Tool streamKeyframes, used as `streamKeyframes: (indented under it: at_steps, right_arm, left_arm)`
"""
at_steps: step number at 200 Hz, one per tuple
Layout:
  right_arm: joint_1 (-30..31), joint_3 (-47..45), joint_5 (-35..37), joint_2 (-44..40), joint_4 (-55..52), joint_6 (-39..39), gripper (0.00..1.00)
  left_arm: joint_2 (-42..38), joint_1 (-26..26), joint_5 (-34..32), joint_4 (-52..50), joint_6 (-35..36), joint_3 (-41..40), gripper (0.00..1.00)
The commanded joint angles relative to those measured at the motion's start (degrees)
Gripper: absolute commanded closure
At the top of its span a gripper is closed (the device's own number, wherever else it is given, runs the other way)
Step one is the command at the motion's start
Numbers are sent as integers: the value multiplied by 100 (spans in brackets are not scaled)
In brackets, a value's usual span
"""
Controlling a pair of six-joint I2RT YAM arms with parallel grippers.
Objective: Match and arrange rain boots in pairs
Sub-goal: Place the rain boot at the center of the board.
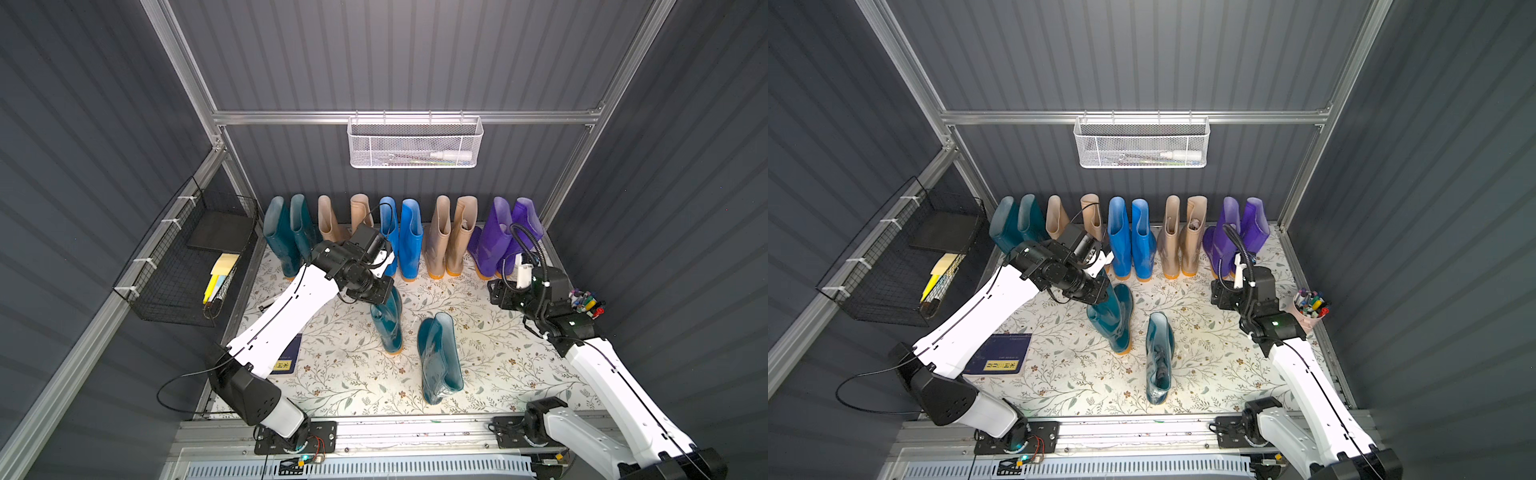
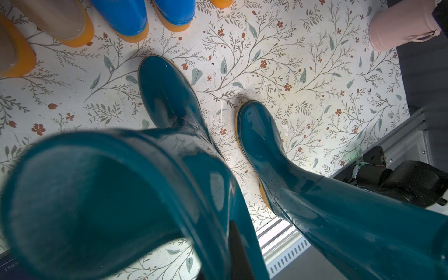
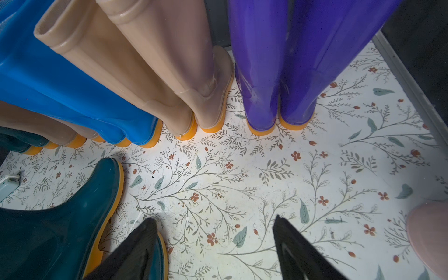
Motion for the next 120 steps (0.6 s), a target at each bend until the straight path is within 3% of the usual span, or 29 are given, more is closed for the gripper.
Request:
streamKeyframes:
  at_steps: [1,82,98,120]
  right_arm:
    - [15,-53,75,30,-54,-28,21]
    - [9,-53,71,10,-103,-54,21]
    - [7,-47,73,-6,-120,-54,21]
    - [7,-53,81,-25,-124,-48,21]
  left_arm:
    - [-99,-50,259,408,42,31,100]
    - [-64,-80,239,551,-38,-178,100]
    - [-90,-81,265,641,-115,-231,91]
    - [-160,-81,290,852,-286,-340,96]
